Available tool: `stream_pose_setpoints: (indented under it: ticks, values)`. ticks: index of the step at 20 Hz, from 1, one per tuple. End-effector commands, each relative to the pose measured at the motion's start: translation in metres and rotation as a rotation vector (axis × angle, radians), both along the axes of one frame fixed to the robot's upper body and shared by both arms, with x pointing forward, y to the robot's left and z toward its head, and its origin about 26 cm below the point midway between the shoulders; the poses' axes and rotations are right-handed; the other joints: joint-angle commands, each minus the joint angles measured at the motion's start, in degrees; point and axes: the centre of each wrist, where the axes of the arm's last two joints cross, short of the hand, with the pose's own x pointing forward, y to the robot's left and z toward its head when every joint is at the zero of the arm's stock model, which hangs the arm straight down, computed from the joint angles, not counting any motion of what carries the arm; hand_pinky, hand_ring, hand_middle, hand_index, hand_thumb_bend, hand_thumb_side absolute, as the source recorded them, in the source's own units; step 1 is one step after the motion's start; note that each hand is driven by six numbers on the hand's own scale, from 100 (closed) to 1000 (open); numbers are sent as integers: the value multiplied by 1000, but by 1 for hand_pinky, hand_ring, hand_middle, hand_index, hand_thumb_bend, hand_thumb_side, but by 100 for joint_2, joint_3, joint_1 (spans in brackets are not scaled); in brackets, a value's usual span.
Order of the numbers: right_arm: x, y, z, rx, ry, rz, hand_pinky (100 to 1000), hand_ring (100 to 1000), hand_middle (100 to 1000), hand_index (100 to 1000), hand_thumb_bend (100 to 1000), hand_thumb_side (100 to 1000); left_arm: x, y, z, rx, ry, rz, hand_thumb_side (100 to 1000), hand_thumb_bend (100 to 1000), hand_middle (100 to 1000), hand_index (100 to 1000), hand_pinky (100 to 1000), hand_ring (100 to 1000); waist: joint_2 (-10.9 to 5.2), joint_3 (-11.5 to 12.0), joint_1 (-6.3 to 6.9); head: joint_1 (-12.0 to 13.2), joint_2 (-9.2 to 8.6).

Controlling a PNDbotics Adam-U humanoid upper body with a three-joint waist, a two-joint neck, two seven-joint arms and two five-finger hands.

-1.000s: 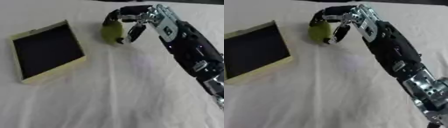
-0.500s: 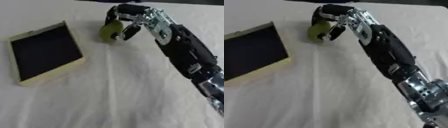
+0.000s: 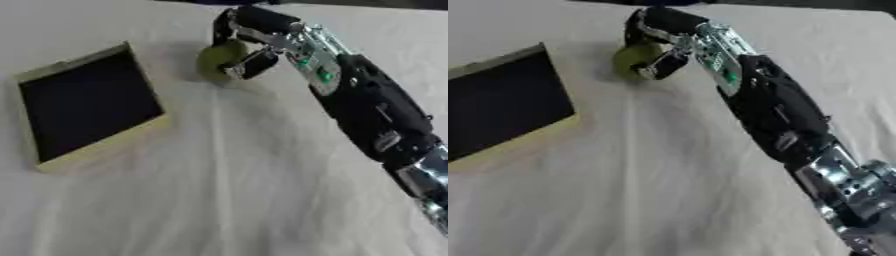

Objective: Pick up objects on the table and place them in the box.

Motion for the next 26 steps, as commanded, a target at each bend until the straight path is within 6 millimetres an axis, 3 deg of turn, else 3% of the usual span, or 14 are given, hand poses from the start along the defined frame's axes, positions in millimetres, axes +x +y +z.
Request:
stream_pose_setpoints:
  ticks: [1, 13, 20, 26]
  values:
    - [-13, 0, 33, -9, -71, 56, 659, 592, 523, 511, 150, 100, -4, 3, 6, 15, -22, 11, 598, 152, 599, 719, 764, 723, -216, -20, 50, 37, 47]
    - [-72, 40, 94, 71, -137, 301, 666, 605, 540, 526, 112, 100, -4, 4, 5, 13, -24, 16, 589, 160, 600, 719, 763, 722, -328, -18, 12, 1, 172]
    - [-83, 78, 99, 69, -130, 402, 659, 598, 539, 525, 100, 100, -4, 1, 10, 13, -47, 2, 564, 178, 601, 719, 763, 721, -346, 120, -29, -176, 254]
    - [-73, 109, 80, 72, -68, 425, 655, 595, 544, 532, 100, 100, -4, -3, 21, -12, -124, -20, 498, 225, 607, 722, 766, 722, -339, 289, -67, -385, 285]
